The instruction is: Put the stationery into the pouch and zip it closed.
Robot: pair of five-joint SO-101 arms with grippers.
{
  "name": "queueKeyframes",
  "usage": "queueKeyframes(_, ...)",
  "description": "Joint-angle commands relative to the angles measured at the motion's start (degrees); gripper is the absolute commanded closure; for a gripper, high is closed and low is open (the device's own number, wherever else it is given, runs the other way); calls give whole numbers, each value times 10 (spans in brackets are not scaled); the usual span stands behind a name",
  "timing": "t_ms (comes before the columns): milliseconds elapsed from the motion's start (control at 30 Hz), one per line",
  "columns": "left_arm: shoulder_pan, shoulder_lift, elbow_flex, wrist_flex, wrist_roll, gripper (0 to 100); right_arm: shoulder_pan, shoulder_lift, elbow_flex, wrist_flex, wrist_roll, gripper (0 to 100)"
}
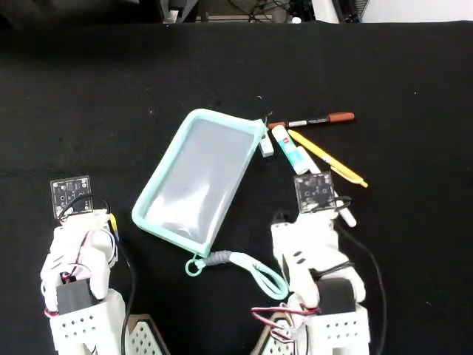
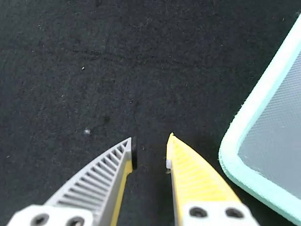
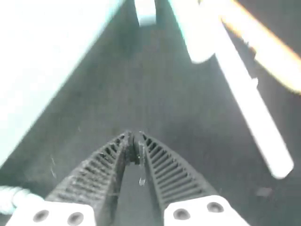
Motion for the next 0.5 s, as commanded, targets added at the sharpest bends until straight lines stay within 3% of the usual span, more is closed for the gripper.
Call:
queueKeyframes(0,7,-4,9,-10,-1,862,-14,-43,-64,-20,135,983)
queueKeyframes(100,7,-4,9,-10,-1,862,-14,-43,-49,-18,297,983)
queueKeyframes(167,7,-4,9,-10,-1,862,-16,-42,-40,-11,349,983)
queueKeyframes(233,7,-4,9,-10,-1,862,-16,-39,-55,5,350,977)
queueKeyframes(400,7,-4,9,-11,-1,862,-16,-39,-91,71,328,813)
queueKeyframes(467,7,-4,9,-11,-1,862,-18,-38,-99,85,313,805)
